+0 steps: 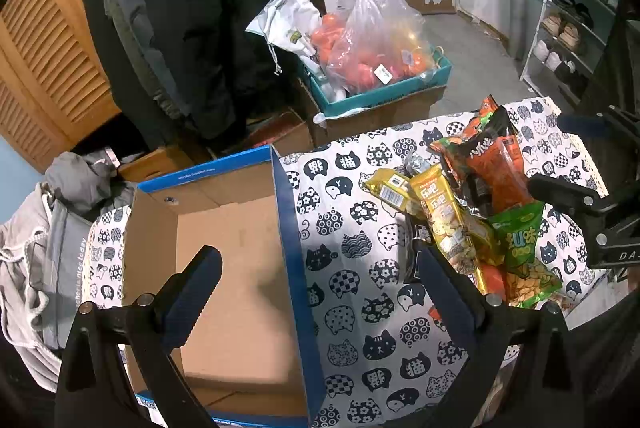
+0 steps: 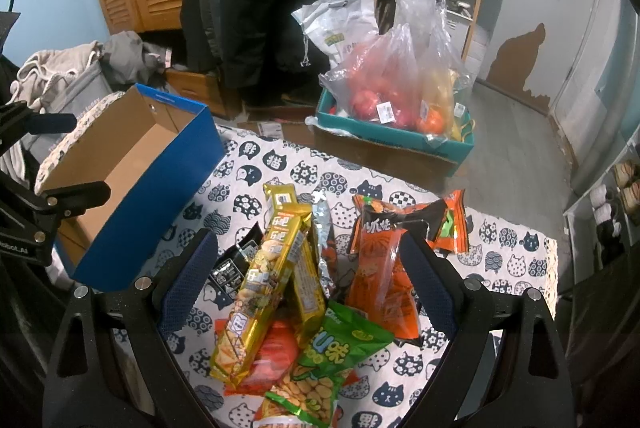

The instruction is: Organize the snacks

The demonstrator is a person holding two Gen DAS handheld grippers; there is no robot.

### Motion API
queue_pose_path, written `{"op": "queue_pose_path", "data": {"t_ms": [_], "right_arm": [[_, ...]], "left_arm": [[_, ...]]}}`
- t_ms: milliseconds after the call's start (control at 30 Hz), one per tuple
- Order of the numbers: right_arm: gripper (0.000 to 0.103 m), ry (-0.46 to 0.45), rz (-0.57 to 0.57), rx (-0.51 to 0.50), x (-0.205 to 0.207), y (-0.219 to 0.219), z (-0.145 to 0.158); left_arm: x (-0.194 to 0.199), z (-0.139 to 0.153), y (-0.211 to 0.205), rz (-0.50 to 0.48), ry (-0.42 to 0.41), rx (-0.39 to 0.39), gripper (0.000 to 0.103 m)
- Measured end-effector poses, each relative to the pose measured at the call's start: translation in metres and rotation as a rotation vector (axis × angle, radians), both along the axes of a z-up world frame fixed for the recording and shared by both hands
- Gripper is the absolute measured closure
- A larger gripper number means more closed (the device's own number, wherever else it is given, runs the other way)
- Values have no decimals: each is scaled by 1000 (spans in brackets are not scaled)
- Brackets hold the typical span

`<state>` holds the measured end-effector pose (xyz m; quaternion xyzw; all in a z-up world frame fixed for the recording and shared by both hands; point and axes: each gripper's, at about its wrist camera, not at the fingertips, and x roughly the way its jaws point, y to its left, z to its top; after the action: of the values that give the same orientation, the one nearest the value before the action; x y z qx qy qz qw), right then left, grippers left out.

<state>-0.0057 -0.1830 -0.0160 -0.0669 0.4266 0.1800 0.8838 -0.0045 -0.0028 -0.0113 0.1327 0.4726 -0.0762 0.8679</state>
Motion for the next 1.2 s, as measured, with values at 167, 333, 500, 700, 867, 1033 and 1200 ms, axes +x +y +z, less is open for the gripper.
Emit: {"op": "queue_pose_path", "data": {"t_ms": [167, 333, 500, 700, 867, 1033, 1200], "right_arm": [[12, 3, -1, -5, -1, 0, -1], [12, 4, -1, -4, -1, -1, -2], [12, 4, -1, -4, -1, 0, -2], [12, 5, -1, -6, -1, 0, -2], [12, 6, -1, -6, -1, 0, -2], [12, 8, 0, -7, -1, 0, -4], [12, 15, -5, -9, -1, -1, -6]], "left_arm": [[-1, -1, 0, 1, 0, -1, 3], [-2, -2, 1, 0, 2, 1, 3], [-7, -7, 2, 0, 0, 8, 3], [-9, -10, -1, 1, 0, 11, 3], [-12, -15, -1, 4, 12, 17, 3], [-7, -14, -3, 1, 27, 21, 3], [-5, -14, -3, 0, 31, 22, 3]]}}
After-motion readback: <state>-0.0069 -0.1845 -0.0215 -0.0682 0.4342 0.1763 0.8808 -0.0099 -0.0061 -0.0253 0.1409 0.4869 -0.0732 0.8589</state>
